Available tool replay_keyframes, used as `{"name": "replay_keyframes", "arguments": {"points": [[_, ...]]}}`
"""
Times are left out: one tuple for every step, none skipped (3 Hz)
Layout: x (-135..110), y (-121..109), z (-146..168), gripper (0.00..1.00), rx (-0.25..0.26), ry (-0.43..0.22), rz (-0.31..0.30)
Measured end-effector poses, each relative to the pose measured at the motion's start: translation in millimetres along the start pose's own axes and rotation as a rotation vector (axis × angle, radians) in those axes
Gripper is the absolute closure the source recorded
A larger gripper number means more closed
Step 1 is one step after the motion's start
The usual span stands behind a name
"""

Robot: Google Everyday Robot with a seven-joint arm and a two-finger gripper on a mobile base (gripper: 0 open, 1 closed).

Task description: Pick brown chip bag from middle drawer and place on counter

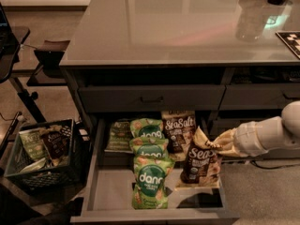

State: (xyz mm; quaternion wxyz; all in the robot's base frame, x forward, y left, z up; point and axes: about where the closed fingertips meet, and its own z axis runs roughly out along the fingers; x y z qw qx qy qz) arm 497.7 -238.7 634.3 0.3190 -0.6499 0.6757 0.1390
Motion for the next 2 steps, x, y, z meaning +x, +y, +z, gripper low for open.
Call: {"name": "replay_keyframes", "arguments": {"points": [[-42.2,-11.4,-50.3,1.0,0.041,0.012,-0.074],[-42.2,-11.4,-50.3,1.0,0.041,0.012,-0.074]]}}
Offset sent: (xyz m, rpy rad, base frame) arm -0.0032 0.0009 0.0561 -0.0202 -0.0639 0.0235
